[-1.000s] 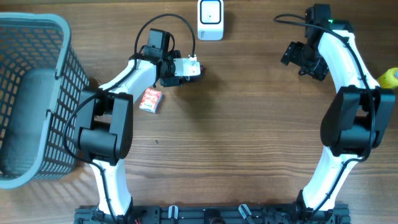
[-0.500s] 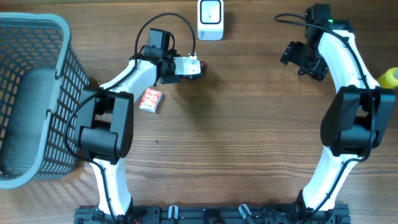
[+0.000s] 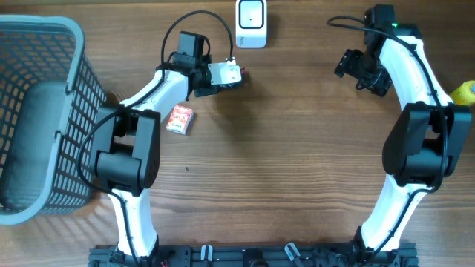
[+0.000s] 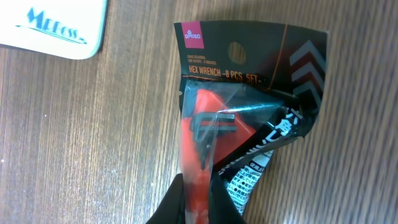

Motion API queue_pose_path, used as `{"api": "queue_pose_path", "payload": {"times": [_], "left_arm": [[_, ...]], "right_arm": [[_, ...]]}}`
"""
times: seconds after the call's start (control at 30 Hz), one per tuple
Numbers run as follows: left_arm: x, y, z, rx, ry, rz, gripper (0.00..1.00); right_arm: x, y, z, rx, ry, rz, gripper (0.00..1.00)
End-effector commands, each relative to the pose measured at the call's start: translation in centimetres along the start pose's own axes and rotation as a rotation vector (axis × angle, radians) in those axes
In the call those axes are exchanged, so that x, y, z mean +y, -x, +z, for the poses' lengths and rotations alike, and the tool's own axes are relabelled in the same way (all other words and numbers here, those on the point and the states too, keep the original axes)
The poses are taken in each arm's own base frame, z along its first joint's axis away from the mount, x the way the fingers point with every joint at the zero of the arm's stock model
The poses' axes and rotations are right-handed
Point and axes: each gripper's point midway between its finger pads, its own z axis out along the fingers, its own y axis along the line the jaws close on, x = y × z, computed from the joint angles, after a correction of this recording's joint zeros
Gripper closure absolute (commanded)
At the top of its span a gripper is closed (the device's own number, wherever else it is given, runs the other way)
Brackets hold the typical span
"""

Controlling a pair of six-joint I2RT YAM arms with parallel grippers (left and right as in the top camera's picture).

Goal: Scan the item barcode
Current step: 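Hold the wrench pack barcode against the scanner face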

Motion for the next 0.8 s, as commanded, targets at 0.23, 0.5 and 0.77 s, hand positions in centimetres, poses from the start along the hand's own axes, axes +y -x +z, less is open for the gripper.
{"api": "queue_pose_path", "payload": {"times": [0.23,0.5,0.77], "left_arm": [[3.0,6.3,-0.6,-0.186,0.122,-0.565,0.96],[9.0,5.4,-2.6,-0.166,0.469,-0.677,0.96],[9.7,5.1,-3.0,-0.085,0.539,-0.471,0.96]], "right_arm": [[0.4,-0.1,-0.9,-0.015,0.019,0.007,0.08],[0.4,-0.1,-0.9,-0.014,0.019,0.004,0.08],[0.5,0.0,-1.0,-0.019,0.021,0.005,0.08]]}}
